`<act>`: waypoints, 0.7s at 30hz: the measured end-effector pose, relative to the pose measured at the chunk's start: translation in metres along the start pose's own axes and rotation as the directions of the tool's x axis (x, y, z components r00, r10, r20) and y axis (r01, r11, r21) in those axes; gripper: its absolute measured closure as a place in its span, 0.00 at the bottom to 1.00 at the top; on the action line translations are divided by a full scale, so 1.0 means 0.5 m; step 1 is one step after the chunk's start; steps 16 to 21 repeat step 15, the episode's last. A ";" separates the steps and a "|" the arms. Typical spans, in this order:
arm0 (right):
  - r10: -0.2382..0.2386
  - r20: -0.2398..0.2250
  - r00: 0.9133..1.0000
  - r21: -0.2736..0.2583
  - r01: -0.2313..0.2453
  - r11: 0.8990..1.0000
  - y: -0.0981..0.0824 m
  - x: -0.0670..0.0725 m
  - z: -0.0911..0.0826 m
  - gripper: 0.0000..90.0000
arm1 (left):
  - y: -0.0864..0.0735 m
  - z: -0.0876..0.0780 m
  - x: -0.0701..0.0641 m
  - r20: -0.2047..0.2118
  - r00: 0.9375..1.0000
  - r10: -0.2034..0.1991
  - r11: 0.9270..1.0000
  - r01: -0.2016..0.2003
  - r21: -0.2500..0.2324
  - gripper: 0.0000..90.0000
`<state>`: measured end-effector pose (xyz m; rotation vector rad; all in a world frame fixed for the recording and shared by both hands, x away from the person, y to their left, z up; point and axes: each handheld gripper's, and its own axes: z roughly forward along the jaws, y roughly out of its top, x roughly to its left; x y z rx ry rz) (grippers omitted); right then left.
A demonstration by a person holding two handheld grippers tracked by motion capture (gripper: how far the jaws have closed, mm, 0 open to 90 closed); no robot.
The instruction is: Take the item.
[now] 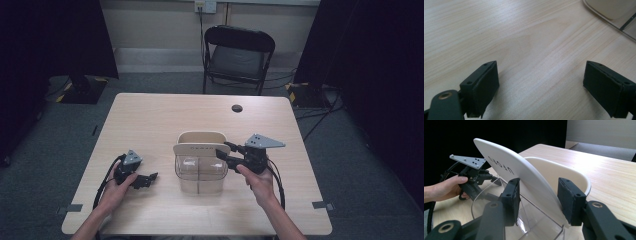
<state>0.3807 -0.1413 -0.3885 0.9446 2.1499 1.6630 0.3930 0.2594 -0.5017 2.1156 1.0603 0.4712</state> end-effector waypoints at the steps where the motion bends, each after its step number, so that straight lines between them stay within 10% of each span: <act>1: 0.000 0.000 1.000 0.000 0.000 1.000 0.000 0.000 0.000 0.60 | 0.000 0.000 0.000 0.000 1.000 0.000 1.000 0.000 0.000 0.14; 21: -0.002 -0.001 1.000 0.001 0.002 1.000 0.000 0.000 0.000 0.60 | 0.000 0.000 0.000 0.000 1.000 0.000 1.000 0.000 0.000 0.14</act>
